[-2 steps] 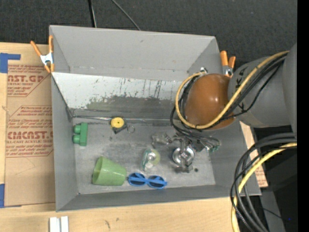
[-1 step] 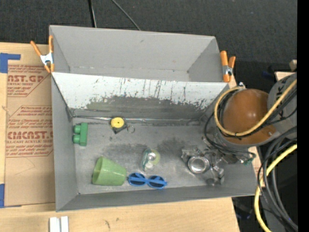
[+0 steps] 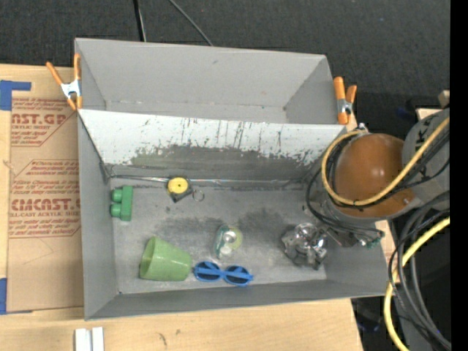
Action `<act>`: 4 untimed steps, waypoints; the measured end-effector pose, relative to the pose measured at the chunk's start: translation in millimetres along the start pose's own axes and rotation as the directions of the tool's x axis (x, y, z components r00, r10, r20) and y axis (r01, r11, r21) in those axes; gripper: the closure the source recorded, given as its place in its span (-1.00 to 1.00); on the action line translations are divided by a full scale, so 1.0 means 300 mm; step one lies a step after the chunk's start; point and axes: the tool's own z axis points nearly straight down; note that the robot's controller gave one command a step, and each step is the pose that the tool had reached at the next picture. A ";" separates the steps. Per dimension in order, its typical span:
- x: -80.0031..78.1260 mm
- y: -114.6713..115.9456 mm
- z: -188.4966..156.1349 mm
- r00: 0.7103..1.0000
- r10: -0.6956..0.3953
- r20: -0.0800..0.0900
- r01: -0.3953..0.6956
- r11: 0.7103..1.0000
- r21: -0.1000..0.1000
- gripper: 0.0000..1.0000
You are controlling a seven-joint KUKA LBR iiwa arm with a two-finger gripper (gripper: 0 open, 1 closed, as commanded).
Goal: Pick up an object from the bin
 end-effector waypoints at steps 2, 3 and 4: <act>-0.005 -0.219 -0.041 1.000 -0.015 0.008 0.015 1.000 -0.007 -1.00; -0.059 -0.097 0.001 0.863 -0.505 0.005 0.505 0.863 -0.003 -1.00; -0.054 -0.104 0.000 0.864 -0.503 0.003 0.503 0.864 0.000 1.00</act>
Offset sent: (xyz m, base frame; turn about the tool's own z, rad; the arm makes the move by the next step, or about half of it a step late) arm 0.0000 0.0000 0.0000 0.0000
